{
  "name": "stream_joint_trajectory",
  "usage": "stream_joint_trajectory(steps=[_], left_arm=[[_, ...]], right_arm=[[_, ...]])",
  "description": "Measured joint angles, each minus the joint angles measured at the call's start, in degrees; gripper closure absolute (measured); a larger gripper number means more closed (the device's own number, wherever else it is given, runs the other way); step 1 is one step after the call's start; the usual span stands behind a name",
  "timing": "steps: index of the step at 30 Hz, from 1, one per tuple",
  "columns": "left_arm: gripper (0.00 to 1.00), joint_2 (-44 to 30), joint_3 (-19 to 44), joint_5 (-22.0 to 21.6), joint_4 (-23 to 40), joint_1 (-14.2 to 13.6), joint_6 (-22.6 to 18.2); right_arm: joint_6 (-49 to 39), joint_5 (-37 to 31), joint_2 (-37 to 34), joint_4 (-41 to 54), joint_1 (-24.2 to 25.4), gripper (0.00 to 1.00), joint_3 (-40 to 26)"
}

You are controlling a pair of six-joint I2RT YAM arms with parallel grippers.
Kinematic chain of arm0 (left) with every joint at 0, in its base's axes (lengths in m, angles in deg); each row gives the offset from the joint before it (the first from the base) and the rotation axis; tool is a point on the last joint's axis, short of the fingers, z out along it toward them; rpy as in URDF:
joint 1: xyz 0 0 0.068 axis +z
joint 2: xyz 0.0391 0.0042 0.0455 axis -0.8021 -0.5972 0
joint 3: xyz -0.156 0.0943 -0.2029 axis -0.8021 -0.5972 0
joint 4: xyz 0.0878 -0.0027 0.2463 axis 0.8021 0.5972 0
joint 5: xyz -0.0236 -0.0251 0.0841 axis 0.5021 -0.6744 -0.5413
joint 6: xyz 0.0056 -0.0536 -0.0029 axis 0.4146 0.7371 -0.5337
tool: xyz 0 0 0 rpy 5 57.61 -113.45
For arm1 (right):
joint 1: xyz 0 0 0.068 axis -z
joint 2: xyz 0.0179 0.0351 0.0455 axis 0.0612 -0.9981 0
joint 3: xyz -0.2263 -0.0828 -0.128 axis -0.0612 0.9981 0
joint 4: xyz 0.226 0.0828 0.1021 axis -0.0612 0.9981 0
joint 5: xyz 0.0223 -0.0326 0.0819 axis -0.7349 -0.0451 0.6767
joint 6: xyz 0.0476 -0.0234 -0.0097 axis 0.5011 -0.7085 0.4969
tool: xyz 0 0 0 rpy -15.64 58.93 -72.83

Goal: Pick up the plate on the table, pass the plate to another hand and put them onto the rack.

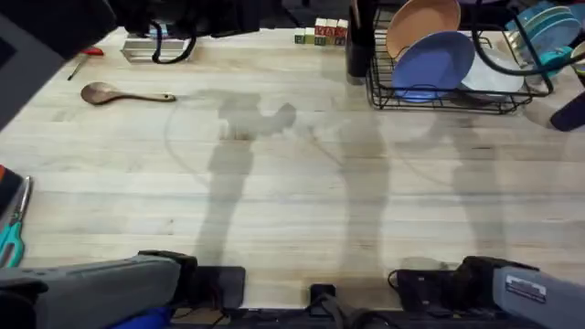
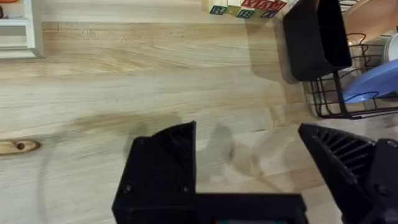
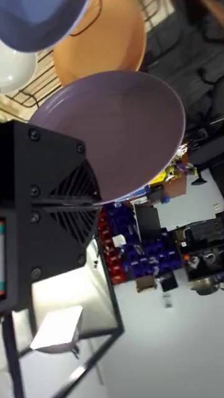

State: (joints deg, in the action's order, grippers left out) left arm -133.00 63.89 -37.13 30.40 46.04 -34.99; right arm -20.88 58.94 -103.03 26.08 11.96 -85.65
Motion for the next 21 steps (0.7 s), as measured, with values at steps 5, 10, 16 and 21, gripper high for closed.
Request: stream_joint_trajectory(steps=[5, 10, 16, 21], left_arm=[[0.007, 0.0, 0.0, 0.0, 0.0, 0.0, 0.0], [0.007, 0.0, 0.0, 0.0, 0.0, 0.0, 0.0], [0.007, 0.0, 0.0, 0.0, 0.0, 0.0, 0.0], [0.007, 0.0, 0.0, 0.0, 0.0, 0.0, 0.0]], right_arm=[[-5.5, 1.8, -2.5, -0.3, 0.0, 0.973, 0.0], [-10.4, 2.6, -5.8, -0.4, 0.0, 0.973, 0.0], [-12.7, 3.0, -9.5, -3.1, 0.0, 0.973, 0.0], [-14.4, 4.1, -12.6, -4.1, 0.0, 0.973, 0.0]])
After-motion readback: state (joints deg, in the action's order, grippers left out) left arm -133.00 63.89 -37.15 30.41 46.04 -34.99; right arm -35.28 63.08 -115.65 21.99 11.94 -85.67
